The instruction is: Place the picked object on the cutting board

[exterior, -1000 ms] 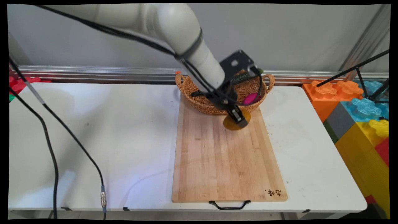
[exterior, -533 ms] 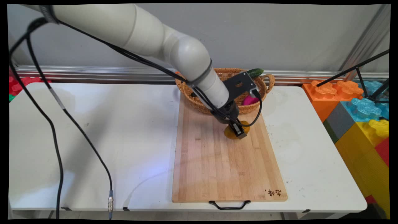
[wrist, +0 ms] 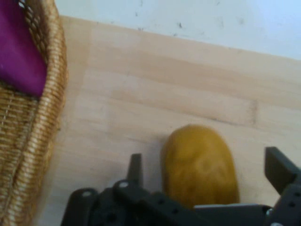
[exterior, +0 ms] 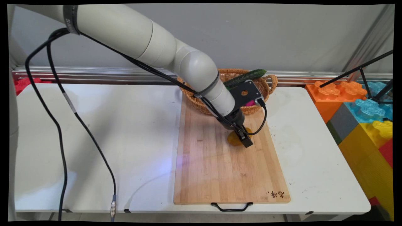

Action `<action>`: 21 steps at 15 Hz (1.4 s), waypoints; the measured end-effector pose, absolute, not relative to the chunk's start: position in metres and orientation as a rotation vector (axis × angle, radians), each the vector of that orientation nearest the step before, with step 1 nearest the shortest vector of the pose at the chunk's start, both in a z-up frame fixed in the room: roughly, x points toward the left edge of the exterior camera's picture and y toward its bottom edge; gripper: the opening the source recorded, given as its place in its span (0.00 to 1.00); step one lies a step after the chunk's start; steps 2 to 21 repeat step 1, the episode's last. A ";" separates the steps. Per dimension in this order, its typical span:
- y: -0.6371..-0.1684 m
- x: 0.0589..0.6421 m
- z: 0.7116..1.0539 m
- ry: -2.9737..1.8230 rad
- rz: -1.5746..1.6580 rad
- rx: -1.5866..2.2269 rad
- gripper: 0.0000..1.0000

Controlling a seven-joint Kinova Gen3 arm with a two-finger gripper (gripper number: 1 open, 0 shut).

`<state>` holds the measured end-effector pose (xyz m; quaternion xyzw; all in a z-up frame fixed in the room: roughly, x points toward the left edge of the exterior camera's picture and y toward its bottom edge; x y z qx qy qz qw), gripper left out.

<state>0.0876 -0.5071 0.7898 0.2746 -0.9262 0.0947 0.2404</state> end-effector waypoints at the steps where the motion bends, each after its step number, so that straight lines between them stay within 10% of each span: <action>1: -0.507 0.087 0.792 -2.533 0.257 0.748 1.00; 21: -0.507 0.087 0.792 -2.533 0.257 0.748 1.00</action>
